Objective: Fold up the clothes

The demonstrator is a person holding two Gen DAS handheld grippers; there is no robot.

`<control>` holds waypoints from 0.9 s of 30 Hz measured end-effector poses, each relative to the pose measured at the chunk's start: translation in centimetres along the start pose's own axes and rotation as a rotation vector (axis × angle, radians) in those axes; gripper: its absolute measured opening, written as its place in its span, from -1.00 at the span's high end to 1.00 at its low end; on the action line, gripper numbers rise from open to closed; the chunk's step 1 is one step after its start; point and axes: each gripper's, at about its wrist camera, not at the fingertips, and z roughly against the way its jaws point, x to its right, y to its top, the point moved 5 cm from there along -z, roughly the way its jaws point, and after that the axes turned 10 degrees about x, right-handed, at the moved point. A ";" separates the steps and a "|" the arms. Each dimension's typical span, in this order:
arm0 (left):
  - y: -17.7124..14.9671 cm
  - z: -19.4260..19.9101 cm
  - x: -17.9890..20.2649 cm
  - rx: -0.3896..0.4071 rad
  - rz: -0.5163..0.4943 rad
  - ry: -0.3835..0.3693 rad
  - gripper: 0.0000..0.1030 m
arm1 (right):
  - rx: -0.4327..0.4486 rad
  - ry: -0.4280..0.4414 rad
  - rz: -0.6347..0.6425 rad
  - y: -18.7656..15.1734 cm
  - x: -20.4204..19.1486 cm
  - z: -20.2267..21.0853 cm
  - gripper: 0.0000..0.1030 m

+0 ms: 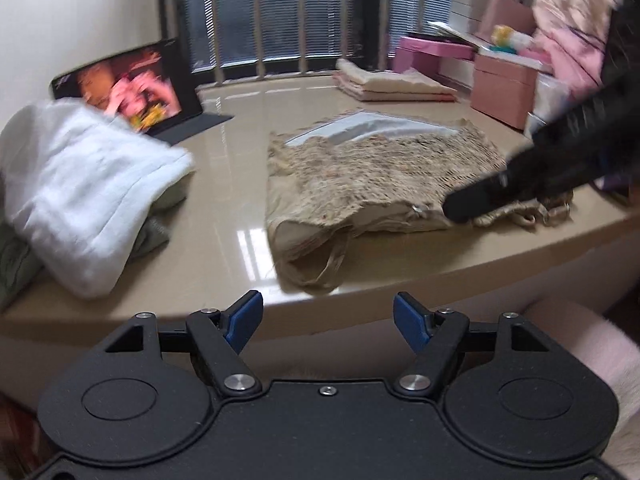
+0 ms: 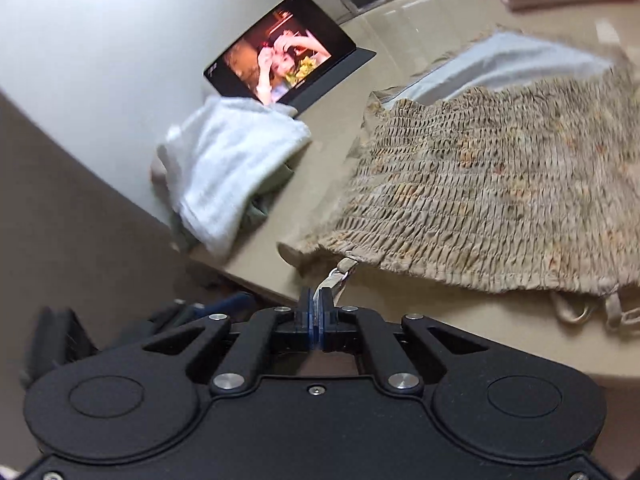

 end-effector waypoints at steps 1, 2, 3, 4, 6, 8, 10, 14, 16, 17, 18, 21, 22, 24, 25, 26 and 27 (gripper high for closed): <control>0.1 -0.4 0.5 0.007 -0.037 0.005 -0.38 | 0.003 0.011 -0.017 0.3 0.0 0.2 0.98; 0.2 -0.8 0.9 0.009 -0.069 0.009 -0.38 | 0.009 0.012 -0.020 0.5 0.0 0.4 0.98; 0.3 -1.3 1.2 0.007 -0.093 0.013 -0.38 | 0.016 0.009 -0.023 0.7 0.0 0.5 0.98; 0.3 -1.8 1.5 0.001 -0.106 0.015 -0.38 | 0.019 0.009 -0.032 0.8 0.1 0.5 0.98; 0.3 -2.6 1.9 -0.014 -0.104 0.007 -0.33 | 0.022 0.012 -0.052 1.0 0.3 0.4 0.97; 0.3 -3.1 1.9 -0.036 -0.061 -0.017 -0.10 | 0.023 0.015 -0.064 1.0 0.4 0.4 0.97; 0.5 -3.2 1.6 -0.051 -0.007 -0.051 0.30 | 0.021 0.018 -0.069 1.0 0.4 0.2 0.97; 0.8 -3.7 0.8 -0.065 0.045 -0.047 0.62 | 0.015 0.019 -0.069 0.8 0.4 -0.1 0.97; 0.9 -3.9 0.1 -0.094 0.126 -0.093 0.95 | 0.017 0.005 -0.061 0.7 0.7 0.0 0.95; 0.9 -4.0 -0.3 -0.114 0.187 -0.125 0.96 | 0.018 -0.002 -0.057 0.6 0.8 0.1 0.92; 1.0 -4.0 -0.8 -0.131 0.271 -0.170 0.96 | 0.019 -0.010 -0.053 0.5 0.9 0.2 0.91; 1.7 -3.6 -2.9 -0.144 0.549 -0.300 0.97 | 0.031 -0.078 0.007 0.0 1.3 0.1 0.89; 2.0 -3.3 -3.6 -0.138 0.617 -0.322 0.97 | 0.038 -0.115 0.042 -0.3 1.5 0.1 0.86; 2.7 -2.7 -4.6 -0.125 0.704 -0.343 0.97 | 0.054 -0.186 0.126 -1.1 1.7 0.1 0.62; 3.0 -2.5 -5.0 -0.116 0.732 -0.344 0.97 | 0.066 -0.219 0.179 -1.6 1.6 0.3 0.41; 3.3 -2.3 -5.4 -0.112 0.757 -0.348 0.97 | 0.077 -0.252 0.232 -2.0 1.6 0.4 0.32; 3.5 -2.2 -5.6 -0.112 0.780 -0.355 0.96 | 0.086 -0.253 0.277 -2.5 1.2 0.7 0.22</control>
